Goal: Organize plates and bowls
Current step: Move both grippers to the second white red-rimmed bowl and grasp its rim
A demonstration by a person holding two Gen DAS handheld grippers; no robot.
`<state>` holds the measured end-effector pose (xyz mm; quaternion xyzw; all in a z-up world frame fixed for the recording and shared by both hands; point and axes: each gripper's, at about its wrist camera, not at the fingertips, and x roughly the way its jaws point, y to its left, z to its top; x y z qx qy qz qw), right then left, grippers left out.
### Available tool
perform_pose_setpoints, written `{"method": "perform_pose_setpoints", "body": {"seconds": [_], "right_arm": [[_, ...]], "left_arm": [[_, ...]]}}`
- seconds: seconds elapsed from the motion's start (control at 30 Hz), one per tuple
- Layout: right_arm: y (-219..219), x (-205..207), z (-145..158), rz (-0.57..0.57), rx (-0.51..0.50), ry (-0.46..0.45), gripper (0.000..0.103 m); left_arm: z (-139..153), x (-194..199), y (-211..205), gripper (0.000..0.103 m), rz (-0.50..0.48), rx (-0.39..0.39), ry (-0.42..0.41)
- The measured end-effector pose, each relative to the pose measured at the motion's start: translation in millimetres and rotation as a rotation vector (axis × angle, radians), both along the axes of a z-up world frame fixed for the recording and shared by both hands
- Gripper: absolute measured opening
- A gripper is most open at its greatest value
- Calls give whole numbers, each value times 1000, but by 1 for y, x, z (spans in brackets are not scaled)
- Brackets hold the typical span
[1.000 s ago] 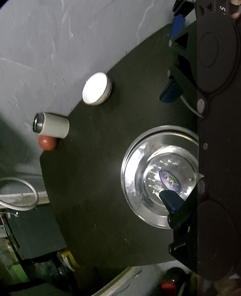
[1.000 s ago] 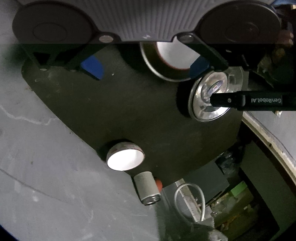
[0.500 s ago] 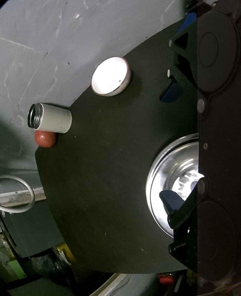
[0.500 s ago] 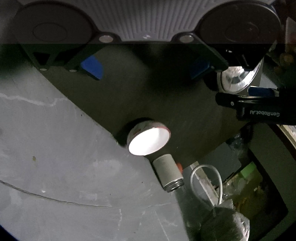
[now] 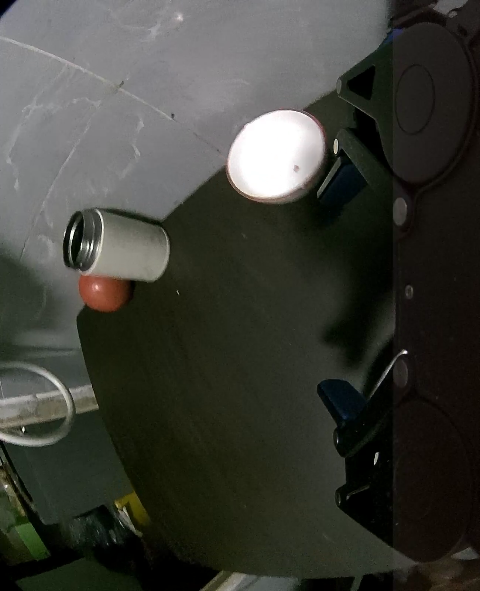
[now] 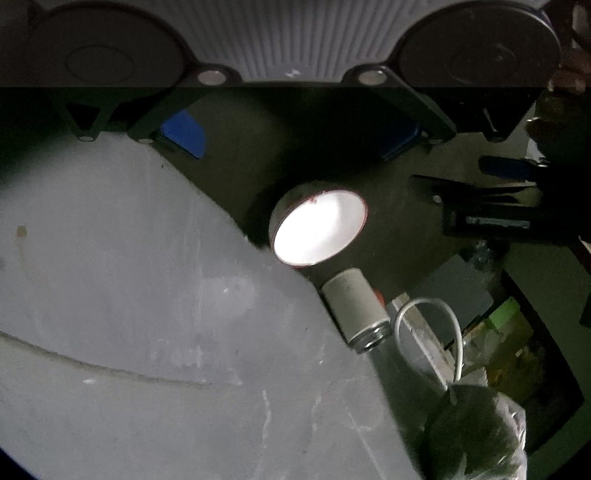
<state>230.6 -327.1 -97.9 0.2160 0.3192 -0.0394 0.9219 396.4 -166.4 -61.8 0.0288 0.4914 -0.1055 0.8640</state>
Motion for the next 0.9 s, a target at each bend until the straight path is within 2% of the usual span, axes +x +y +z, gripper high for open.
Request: {"method": "perform_pose_setpoints", "body": {"seconds": [0.17, 0.37, 0.57, 0.63, 0.77, 0.9], "right_arm": [[-9, 15, -2, -40, 64, -8, 98], [-9, 30, -4, -42, 88, -25, 91], [-13, 46, -8, -57, 126, -10, 84], [-13, 49, -8, -53, 125, -9, 82], [-11, 50, -9, -47, 135, -6, 76], [-12, 52, -13, -71, 168, 8, 69]], "left_arm": [[-3, 21, -20, 101, -51, -23, 6], [-6, 42, -37, 99, -86, -66, 38], [-11, 50, -54, 84, -145, -48, 59], [-12, 50, -56, 78, -150, -46, 66], [-13, 52, -58, 72, -154, -56, 80], [-17, 54, -60, 60, -148, -66, 100]]}}
